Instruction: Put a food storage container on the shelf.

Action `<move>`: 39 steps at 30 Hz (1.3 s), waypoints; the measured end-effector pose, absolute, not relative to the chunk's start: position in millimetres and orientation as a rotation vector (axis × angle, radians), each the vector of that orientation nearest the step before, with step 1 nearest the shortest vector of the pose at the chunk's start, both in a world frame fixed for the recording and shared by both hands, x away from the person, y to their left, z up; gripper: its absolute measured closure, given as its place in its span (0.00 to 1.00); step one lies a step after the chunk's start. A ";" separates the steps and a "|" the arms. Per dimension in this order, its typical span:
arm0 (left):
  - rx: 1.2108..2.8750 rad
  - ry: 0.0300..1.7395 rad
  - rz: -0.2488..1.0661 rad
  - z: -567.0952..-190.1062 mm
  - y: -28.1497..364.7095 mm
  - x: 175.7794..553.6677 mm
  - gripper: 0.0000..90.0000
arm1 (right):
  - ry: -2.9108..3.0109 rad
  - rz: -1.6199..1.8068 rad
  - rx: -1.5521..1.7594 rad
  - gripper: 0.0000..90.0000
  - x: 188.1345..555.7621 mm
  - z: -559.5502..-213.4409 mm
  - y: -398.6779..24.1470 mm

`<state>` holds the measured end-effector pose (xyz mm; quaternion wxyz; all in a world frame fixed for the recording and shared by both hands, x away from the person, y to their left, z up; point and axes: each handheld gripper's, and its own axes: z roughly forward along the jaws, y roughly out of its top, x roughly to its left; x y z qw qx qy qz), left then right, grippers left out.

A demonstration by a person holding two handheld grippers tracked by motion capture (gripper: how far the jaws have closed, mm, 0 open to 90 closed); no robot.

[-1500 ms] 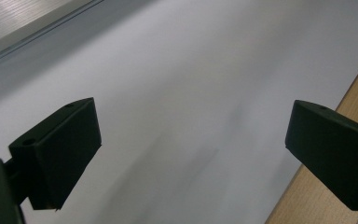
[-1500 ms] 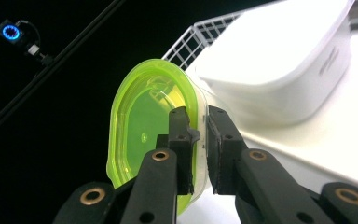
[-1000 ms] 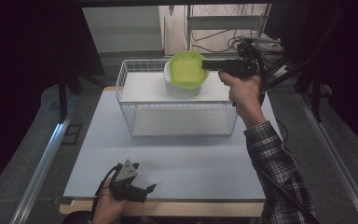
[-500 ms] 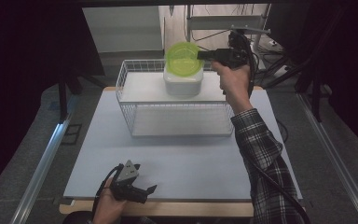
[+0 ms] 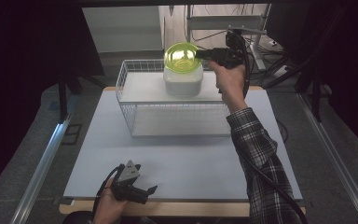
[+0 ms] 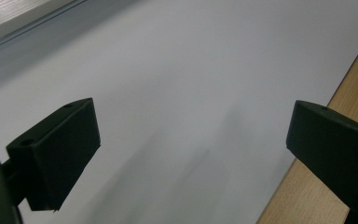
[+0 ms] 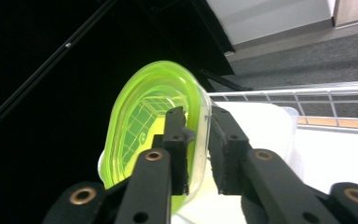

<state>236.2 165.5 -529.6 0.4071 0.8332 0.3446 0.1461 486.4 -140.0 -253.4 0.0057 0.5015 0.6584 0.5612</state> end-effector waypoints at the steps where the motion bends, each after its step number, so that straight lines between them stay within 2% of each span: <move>1: 2.102 0.868 0.368 -529.7 165.4 236.3 0.03 | 2.055 1.758 1.577 0.83 487.5 -254.0 -139.4; 11: 2.109 0.864 0.363 -530.4 164.6 236.6 0.03 | 2.044 1.747 1.605 0.83 497.6 -256.6 -138.3; 23: 2.119 0.860 0.359 -530.9 163.8 236.7 0.03 | 2.023 1.743 1.628 0.72 506.9 -262.0 -139.0; 28: 2.121 0.859 0.360 -530.9 163.7 236.7 0.03 | 2.016 1.739 1.611 0.60 507.6 -262.3 -138.9; 37: 2.121 0.859 0.360 -530.9 163.6 236.6 0.03 | 2.059 1.736 1.504 0.31 504.8 -259.1 -140.0; 39: 2.127 0.857 0.360 -530.8 163.8 236.7 0.03 | 2.072 1.725 1.478 0.28 502.7 -259.2 -141.5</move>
